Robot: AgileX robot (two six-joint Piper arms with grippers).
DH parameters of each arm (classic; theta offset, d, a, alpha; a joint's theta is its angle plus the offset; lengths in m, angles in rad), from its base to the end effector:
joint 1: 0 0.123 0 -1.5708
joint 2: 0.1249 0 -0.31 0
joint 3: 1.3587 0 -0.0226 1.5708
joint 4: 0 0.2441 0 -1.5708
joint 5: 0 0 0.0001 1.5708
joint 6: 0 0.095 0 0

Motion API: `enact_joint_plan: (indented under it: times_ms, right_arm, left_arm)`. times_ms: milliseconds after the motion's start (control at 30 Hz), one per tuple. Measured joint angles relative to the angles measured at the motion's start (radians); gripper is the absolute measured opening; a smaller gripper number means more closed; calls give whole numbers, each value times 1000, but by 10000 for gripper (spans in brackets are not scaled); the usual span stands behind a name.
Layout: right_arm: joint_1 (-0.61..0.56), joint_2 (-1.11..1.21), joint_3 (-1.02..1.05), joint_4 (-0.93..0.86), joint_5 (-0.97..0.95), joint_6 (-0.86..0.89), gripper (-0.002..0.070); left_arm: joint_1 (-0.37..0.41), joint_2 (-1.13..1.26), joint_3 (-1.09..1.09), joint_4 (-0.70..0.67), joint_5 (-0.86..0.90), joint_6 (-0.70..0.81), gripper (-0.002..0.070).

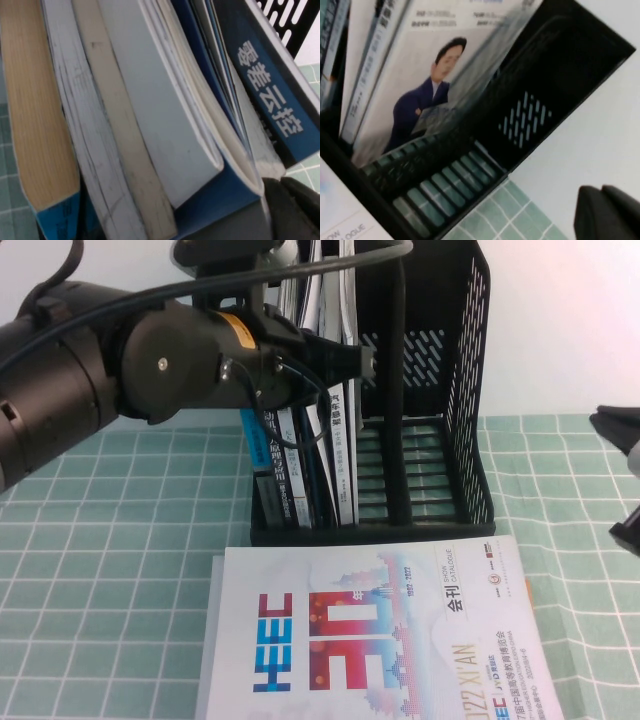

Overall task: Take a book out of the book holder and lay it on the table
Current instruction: Hold the bookshelf

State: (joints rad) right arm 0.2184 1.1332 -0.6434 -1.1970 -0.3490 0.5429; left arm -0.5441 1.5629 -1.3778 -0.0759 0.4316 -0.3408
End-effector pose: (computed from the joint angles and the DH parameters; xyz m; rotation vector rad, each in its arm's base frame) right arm 0.2130 0.0782 0.3190 -0.9535 1.5584 0.0065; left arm 0.3093 -0.1906 0.3816 0.1644 2.1514 -0.5991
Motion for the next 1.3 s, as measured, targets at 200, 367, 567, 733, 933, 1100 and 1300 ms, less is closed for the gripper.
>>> enact_joint_plan:
  times_ms: [200,367,567,733,933,1100,1300]
  right_arm:
    - [0,131,-2,-81,-294,124,-2]
    - [1,319,-2,17,-554,156,-1]
    - [2,451,-4,115,-674,69,29]
    - [18,458,-16,177,-675,-2,131]
    - [36,483,-72,179,-679,6,326]
    - [62,505,-146,186,-659,23,371]
    - [98,531,-217,261,-481,40,376]
  left_arm:
    - [0,0,-6,-3,-2,0,-3]
    - [0,0,-7,-3,-22,0,-3]
    - [0,13,-8,-46,-45,-1,-3]
    - [0,38,-12,-113,-72,16,-2]
    - [-10,43,-16,-142,-80,28,-2]
    - [-12,43,-16,-146,-80,42,-3]
    - [-12,43,-16,-146,-77,49,-3]
